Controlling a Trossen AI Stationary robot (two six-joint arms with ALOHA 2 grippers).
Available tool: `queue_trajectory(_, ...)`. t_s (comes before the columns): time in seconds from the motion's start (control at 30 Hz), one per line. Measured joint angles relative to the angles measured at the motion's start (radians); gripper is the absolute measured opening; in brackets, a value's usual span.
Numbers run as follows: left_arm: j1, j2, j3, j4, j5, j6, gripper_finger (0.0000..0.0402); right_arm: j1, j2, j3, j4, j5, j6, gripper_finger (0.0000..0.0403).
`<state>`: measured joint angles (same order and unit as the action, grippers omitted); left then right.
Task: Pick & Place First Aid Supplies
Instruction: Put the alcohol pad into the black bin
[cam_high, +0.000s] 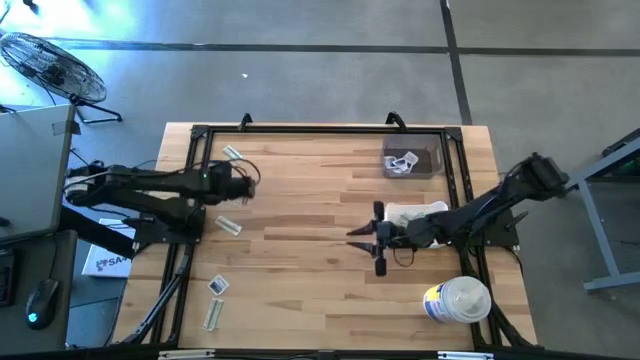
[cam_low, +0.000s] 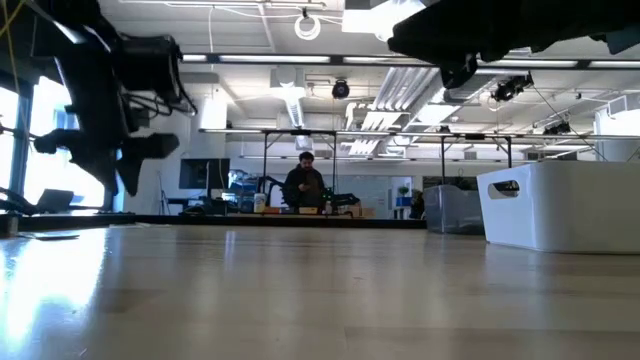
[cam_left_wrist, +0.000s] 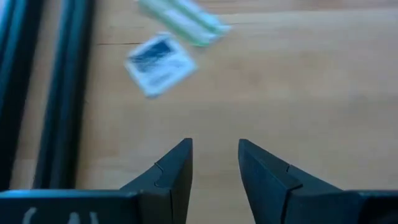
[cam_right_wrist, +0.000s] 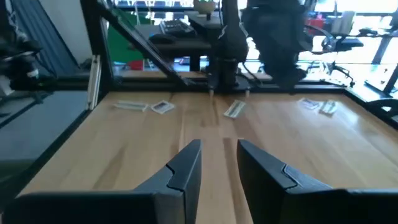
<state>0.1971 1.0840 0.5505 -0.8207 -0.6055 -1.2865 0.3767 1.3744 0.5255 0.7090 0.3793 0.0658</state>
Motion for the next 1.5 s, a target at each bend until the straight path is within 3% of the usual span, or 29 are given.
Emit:
queue_trajectory(0.23, 0.244, 0.000, -0.096, 0.214, -0.036, 0.120, 0.0127, -0.013, 0.070, 0.004, 0.090, -0.007, -0.032, 0.0096)
queue_trajectory(0.53, 0.413, 0.053, -0.099, 0.331, -0.074, 0.213, 0.0127, -0.019, 0.070, 0.004, 0.082, -0.008, -0.022, 0.0096)
queue_trajectory(0.7, 0.453, 0.142, -0.100, 0.367, -0.066, 0.214, 0.0127, -0.019, 0.070, 0.004, 0.079, -0.008, -0.022, 0.0096)
queue_trajectory(0.9, 0.480, 0.237, -0.100, 0.390, -0.130, 0.183, 0.0127, -0.019, 0.070, 0.004, 0.063, -0.008, -0.022, 0.0096)
queue_trajectory(1.17, 0.552, 0.320, -0.100, 0.459, -0.089, 0.159, 0.0127, -0.016, 0.070, 0.003, 0.045, -0.008, -0.011, 0.0096)
queue_trajectory(1.5, 0.556, 0.366, -0.097, 0.488, -0.086, 0.126, 0.0121, -0.016, 0.070, 0.003, 0.003, -0.010, 0.050, 0.0097)
